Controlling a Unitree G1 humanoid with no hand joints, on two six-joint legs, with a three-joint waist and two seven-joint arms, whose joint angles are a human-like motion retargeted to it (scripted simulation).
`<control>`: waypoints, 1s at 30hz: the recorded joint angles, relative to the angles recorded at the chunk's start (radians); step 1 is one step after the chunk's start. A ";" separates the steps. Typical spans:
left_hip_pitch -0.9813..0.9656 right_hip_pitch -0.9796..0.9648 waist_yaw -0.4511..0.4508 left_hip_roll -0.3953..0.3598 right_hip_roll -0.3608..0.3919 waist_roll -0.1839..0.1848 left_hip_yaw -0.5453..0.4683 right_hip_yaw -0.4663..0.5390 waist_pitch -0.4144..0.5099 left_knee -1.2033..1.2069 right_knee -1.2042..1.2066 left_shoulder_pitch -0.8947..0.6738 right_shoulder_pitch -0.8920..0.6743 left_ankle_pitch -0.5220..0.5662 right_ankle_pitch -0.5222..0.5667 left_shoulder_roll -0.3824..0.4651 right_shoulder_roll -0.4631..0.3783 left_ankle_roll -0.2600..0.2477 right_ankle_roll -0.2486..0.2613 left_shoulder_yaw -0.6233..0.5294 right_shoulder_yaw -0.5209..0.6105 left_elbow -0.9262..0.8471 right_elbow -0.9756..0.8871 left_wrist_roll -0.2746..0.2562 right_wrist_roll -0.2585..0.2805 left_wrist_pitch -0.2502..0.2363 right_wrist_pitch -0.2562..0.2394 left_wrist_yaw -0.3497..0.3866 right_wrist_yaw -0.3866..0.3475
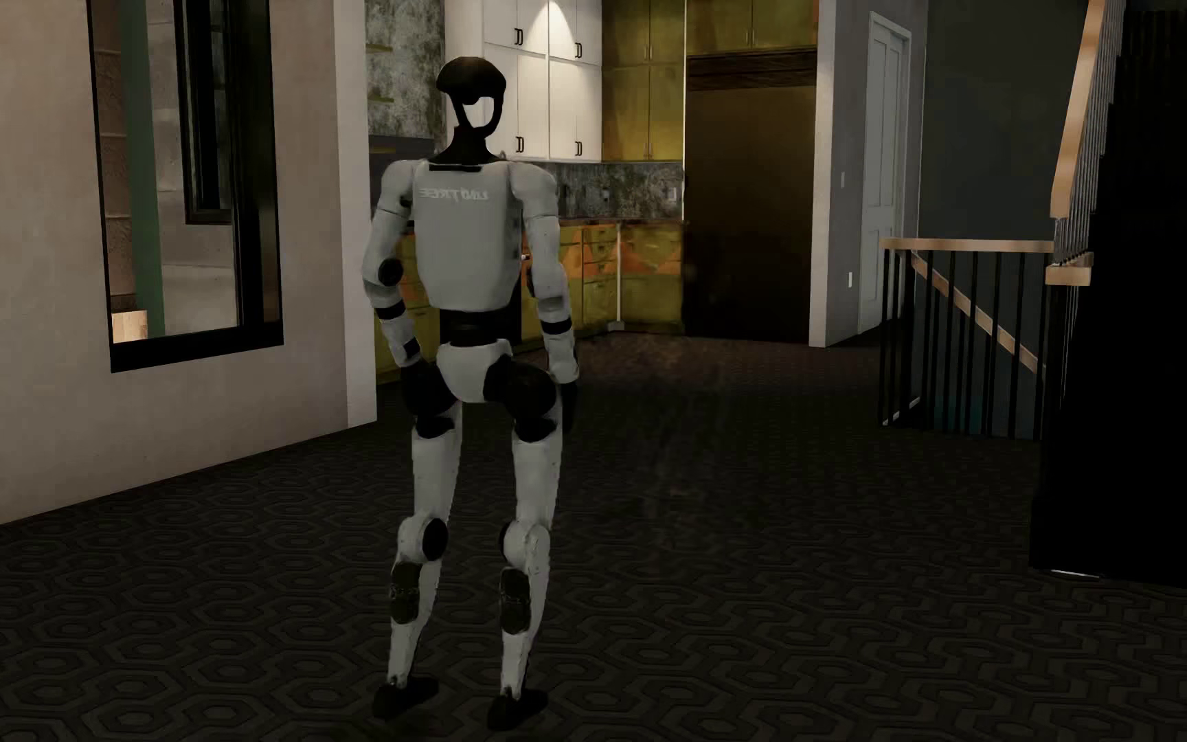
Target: Walk forward
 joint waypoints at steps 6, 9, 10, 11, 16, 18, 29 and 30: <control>-0.040 -0.051 0.001 0.001 0.005 0.000 0.000 0.000 0.004 0.053 0.230 0.000 -0.001 -0.009 -0.142 0.002 0.001 0.000 0.000 0.003 0.003 0.003 0.001 0.000 0.000 0.000 0.000 0.000 0.000; -0.077 -0.115 -0.006 -0.002 0.018 -0.005 0.000 0.000 0.025 0.257 0.237 0.029 0.013 -0.122 -0.089 -0.003 0.008 0.000 0.000 0.040 0.019 -0.025 -0.007 0.000 0.000 0.000 0.000 0.000 0.000; -0.047 -0.106 -0.009 0.001 0.014 -0.008 0.000 0.000 0.029 0.253 0.248 0.041 0.025 -0.164 -0.097 -0.002 0.012 0.000 0.000 0.037 0.015 -0.031 -0.011 0.000 0.000 0.000 0.000 0.000 0.000; -0.026 -0.104 -0.011 0.005 0.014 -0.010 0.000 0.000 0.026 0.251 0.258 0.051 0.034 -0.199 -0.108 0.000 0.018 0.000 0.000 0.035 0.005 -0.028 -0.005 0.000 0.000 0.000 0.000 0.000 0.000; -0.001 -0.088 -0.024 0.009 0.027 -0.011 0.000 0.000 0.003 0.265 0.271 0.088 0.051 -0.276 -0.205 0.005 0.012 0.000 0.000 0.078 -0.026 0.004 0.003 0.000 0.000 0.000 0.000 0.000 0.000; -0.075 -0.088 0.002 0.021 0.041 0.000 0.000 0.000 0.004 0.362 0.274 0.096 0.046 -0.251 -0.244 0.010 0.007 0.000 0.000 0.093 -0.023 -0.031 0.019 0.000 0.000 0.000 0.000 0.000 0.000; -0.854 0.108 0.156 0.038 0.024 0.017 0.000 0.000 0.092 0.595 0.187 0.147 -0.127 -0.008 -0.443 -0.016 0.037 0.000 0.000 0.171 -0.146 0.079 -0.340 0.000 0.000 0.000 0.000 0.000 0.000; -0.866 0.147 0.159 0.052 0.020 0.017 0.000 0.000 0.104 0.520 0.195 0.151 -0.156 0.037 -0.475 -0.015 0.042 0.000 0.000 0.186 -0.156 0.110 -0.401 0.000 0.000 0.000 0.000 0.000 0.000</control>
